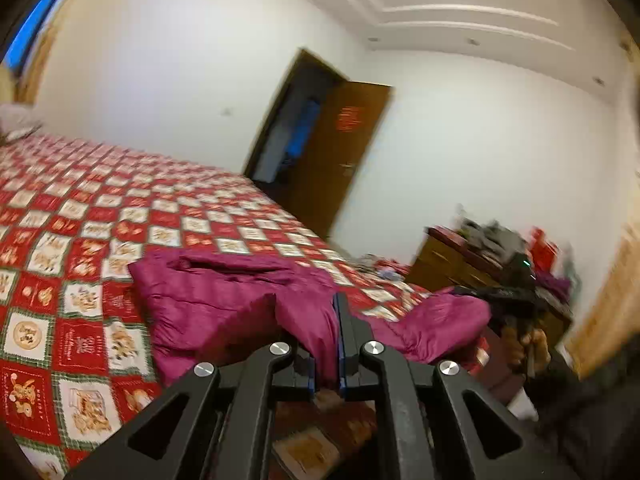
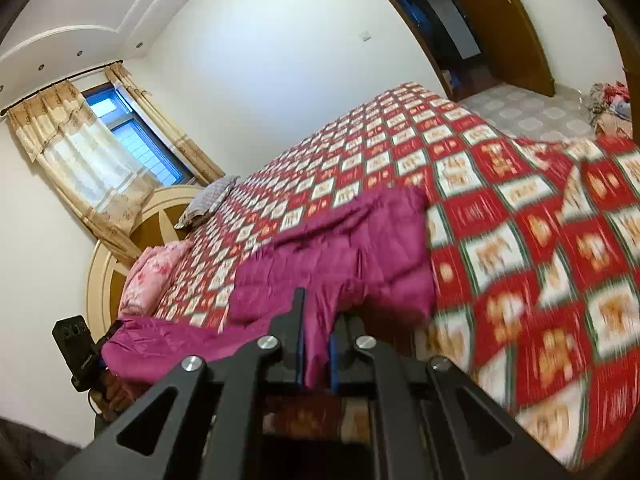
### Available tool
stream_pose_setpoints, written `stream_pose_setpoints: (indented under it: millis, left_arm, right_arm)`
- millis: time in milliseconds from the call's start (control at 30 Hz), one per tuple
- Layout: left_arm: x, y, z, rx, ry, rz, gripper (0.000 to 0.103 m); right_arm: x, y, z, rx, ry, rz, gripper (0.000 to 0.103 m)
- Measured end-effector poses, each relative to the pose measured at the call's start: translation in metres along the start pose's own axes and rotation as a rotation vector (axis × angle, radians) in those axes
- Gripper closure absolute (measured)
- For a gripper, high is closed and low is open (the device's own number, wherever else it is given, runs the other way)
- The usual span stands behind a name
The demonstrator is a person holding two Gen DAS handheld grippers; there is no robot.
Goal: Fold large clothes
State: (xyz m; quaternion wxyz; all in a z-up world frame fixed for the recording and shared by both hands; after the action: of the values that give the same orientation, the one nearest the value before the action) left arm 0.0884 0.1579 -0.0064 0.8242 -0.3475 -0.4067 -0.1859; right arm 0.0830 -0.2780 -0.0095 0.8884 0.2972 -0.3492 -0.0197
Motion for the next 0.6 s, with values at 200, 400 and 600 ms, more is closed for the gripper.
stream_pose_setpoints:
  millis: [200, 400, 600]
  left_arm:
    - [0.034, 0.059, -0.053, 0.141, 0.089, 0.185, 0.096]
    - [0.065, 0.116, -0.114, 0.299, 0.167, 0.279, 0.096]
    - [0.088, 0.162, -0.163, 0.381, 0.205, 0.352, 0.096]
  right_arm:
    - [0.062, -0.014, -0.058, -0.011, 0.016, -0.032, 0.092]
    - [0.119, -0.045, -0.133, -0.107, 0.049, -0.104, 0.092]
    - [0.151, -0.072, -0.193, -0.177, 0.069, -0.161, 0.092]
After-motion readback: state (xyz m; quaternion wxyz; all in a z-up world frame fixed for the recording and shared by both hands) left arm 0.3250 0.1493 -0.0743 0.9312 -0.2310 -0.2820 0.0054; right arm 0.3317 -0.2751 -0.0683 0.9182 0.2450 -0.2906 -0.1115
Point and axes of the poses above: each gripper's, at about its wrist camera, not at the fingertips, and z roughly against the way its jaws point, y to its left, x to its top, the point moved 2 cm from there along -z, roughly the way its jaws point, and after that the axes turned 10 degrees about y, right-handed, at the moved point
